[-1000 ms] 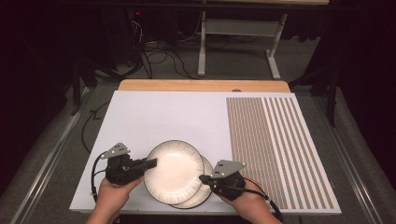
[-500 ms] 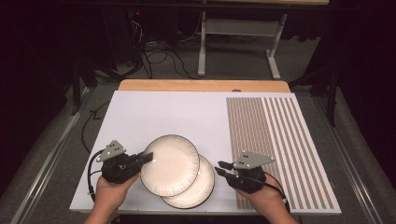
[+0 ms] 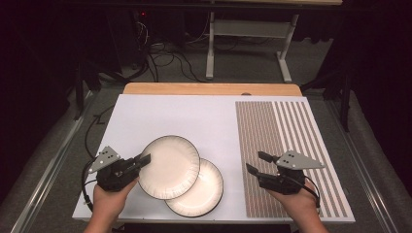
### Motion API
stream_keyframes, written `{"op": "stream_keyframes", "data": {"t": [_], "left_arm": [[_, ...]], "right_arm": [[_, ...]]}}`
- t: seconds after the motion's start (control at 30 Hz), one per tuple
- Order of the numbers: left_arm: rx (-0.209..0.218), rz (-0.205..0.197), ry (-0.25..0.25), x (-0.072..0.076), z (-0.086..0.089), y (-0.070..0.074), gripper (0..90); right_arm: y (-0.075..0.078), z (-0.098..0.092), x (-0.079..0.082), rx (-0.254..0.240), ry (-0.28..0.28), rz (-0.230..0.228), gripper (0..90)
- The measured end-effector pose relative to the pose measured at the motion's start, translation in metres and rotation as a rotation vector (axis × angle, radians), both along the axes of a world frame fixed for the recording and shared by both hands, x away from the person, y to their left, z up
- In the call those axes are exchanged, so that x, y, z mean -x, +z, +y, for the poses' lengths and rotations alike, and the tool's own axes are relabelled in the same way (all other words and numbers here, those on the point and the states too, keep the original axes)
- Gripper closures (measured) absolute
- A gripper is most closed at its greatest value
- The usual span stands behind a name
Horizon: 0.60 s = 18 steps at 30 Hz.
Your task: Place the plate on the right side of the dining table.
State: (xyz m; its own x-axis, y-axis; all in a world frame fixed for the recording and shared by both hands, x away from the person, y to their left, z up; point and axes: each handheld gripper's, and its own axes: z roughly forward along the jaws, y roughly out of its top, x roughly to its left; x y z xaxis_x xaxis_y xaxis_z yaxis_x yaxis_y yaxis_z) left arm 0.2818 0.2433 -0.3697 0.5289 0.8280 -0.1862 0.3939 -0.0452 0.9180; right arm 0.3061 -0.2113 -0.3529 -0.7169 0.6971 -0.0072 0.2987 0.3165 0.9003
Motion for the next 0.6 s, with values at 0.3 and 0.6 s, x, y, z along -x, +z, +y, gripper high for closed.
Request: {"op": "stream_keyframes", "data": {"t": [0.3, 0.6], "left_arm": [[-0.041, -0.08, 0.007, 0.01, -0.002, 0.0, 80.1], [-0.058, -0.118, -0.003, 0.014, -0.004, 0.0, 80.0]], "right_arm": [[0.003, -0.031, 0.003, -0.077, -0.08, -0.045, 4.6], [0.001, -0.038, 0.006, -0.087, -0.089, -0.048, 0.5]]}}
